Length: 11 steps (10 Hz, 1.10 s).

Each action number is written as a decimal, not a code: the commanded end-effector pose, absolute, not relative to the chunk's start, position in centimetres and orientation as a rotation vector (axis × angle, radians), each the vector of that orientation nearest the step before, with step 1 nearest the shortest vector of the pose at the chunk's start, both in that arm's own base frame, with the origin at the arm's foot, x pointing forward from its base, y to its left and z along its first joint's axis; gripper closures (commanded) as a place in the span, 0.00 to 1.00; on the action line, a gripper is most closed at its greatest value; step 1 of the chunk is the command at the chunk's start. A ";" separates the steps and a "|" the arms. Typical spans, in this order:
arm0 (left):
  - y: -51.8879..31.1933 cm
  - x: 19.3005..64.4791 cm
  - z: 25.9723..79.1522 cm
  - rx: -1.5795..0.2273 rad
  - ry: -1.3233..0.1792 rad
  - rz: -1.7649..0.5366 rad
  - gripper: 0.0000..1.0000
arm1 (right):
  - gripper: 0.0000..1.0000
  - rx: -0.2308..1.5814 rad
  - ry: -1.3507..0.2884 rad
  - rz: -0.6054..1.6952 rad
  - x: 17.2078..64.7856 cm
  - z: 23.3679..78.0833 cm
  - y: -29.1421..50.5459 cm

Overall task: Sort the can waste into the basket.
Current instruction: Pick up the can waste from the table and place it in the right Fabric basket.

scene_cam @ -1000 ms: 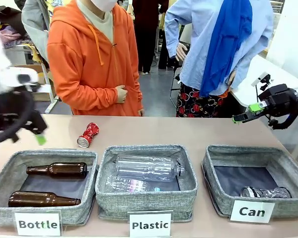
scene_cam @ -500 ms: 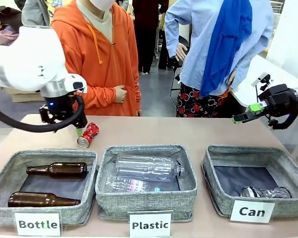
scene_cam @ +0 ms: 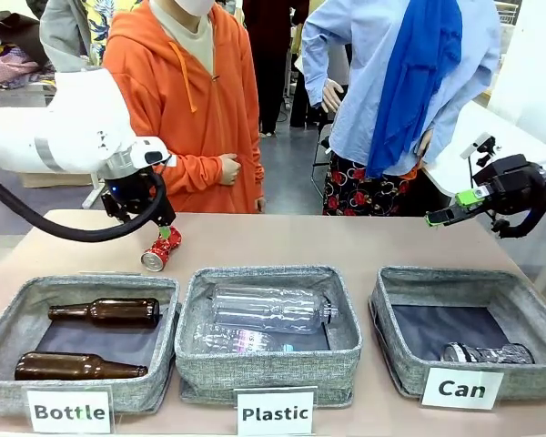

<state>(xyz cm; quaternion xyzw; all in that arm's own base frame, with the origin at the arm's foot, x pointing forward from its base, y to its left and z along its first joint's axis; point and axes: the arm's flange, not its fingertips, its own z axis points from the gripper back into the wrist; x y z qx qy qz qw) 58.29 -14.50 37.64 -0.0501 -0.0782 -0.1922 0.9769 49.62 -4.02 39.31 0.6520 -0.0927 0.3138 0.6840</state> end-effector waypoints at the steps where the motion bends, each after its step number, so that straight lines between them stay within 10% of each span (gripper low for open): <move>1: -13.8 59.7 36.2 -0.127 -0.161 -0.463 0.00 | 0.00 1.442 -0.204 0.715 49.4 39.6 -3.9; 11: -15.3 60.5 29.1 -0.086 -0.227 -0.424 0.00 | 0.00 1.442 -0.204 0.715 49.4 39.6 -3.9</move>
